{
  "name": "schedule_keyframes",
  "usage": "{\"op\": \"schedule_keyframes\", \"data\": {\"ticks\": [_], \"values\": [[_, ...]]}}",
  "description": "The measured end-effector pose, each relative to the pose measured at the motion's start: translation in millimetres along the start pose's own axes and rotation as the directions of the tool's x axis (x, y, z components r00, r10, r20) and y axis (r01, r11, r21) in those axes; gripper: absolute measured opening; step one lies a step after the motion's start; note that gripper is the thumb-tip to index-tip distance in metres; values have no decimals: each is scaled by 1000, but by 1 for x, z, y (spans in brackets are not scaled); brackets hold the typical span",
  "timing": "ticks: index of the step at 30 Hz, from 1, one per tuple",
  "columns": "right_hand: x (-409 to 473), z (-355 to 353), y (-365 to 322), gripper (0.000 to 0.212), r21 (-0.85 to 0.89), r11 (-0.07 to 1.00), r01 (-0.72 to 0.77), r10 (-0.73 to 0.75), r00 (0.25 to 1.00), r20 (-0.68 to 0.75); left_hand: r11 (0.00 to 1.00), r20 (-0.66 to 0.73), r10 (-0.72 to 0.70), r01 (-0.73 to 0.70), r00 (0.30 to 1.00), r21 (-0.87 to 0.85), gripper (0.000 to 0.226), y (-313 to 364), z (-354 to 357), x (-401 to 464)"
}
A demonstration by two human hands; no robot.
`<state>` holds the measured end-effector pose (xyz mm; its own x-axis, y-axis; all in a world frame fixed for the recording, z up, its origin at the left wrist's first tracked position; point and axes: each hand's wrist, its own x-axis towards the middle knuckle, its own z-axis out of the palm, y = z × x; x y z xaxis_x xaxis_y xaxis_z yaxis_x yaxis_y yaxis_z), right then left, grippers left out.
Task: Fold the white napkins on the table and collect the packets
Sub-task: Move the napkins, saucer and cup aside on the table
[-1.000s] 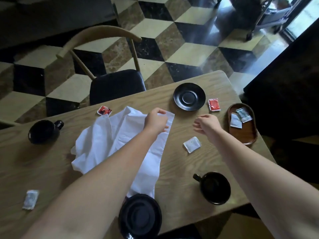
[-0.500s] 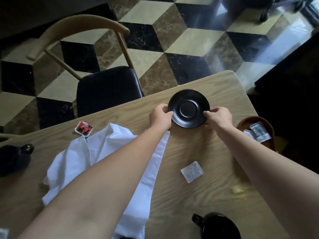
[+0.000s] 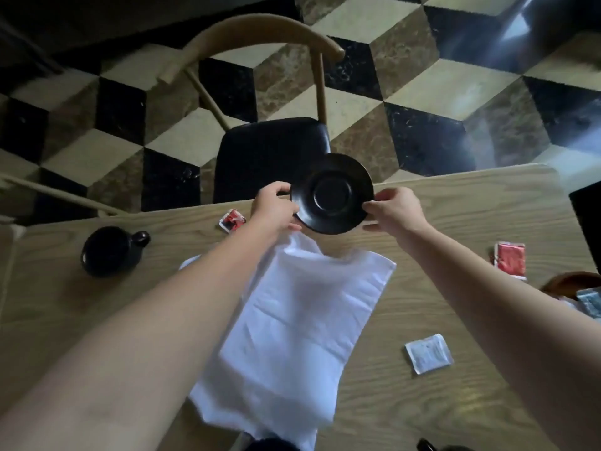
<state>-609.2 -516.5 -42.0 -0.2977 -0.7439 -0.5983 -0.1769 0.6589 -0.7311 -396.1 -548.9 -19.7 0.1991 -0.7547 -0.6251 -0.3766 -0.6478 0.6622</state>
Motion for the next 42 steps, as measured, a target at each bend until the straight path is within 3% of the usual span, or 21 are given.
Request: {"op": "schedule_keyframes", "data": {"ticks": [3, 8, 14, 22, 28, 36, 42], "values": [[0, 61, -21, 11, 17, 1000, 15, -17, 992, 124, 998, -85, -39, 36, 996, -44, 42, -15, -57, 13], [3, 118, -38, 16, -96, 992, 88, -72, 986, 151, 995, -166, -63, 49, 984, -84, 45, -32, -104, 33], [8, 130, -28, 15, -271, 959, 78, -61, 996, 71, 997, -110, -28, 20, 993, -71, 48, -48, -102, 44], [1, 135, -10, 16, -303, 950, 78, -56, 995, 80, 995, -78, 25, -33, 997, -91, 39, -72, -105, 44], [-14, 139, -6, 22, -461, 873, 160, -114, 986, 124, 993, -133, 56, -41, 989, 112, 36, -85, -114, 43], [-25, 136, -7, 29, -479, 868, 129, -66, 987, 147, 925, -175, 142, -68, 974, 373, 26, -88, -113, 36], [-51, 121, -12, 39, -453, 876, 166, -127, 985, 114, 925, -297, 212, -94, 931, 368, 25, -77, -119, 6]]}}
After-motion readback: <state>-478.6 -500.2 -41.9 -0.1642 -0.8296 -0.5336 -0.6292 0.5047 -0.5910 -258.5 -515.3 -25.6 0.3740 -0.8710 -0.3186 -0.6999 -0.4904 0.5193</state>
